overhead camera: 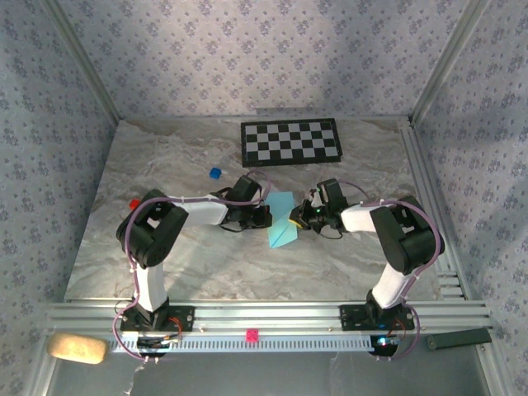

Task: Fold a paper plane with a square sheet of paper (pick it up from the middle)
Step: Turn over the paper at the center of the table.

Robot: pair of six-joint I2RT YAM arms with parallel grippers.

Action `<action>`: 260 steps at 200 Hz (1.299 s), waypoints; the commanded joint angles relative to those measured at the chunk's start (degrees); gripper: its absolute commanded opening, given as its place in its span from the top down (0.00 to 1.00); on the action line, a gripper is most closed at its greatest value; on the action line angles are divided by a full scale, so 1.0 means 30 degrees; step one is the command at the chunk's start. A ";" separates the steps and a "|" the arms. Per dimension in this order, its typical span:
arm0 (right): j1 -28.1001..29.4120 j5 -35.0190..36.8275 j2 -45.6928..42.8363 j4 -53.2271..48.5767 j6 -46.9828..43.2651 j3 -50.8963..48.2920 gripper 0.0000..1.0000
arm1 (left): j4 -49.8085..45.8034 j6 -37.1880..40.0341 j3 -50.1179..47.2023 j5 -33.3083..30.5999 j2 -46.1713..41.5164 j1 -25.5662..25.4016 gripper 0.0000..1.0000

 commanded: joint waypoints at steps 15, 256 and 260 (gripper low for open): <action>-0.0257 -0.0678 -0.0249 0.0178 -0.0865 -0.0096 0.93 | -0.0194 -0.0051 -0.1086 -0.0340 -0.0704 -0.0039 0.92; 0.0895 0.8498 -0.8166 -1.4653 -0.9969 0.4699 0.94 | -0.0376 -0.1416 -0.9343 -1.1732 -1.9579 0.2024 0.00; 0.1039 0.8870 -0.8132 -1.4847 -0.9993 0.4868 0.94 | -0.0373 -0.1413 -0.9437 -1.1464 -1.9654 0.2176 0.00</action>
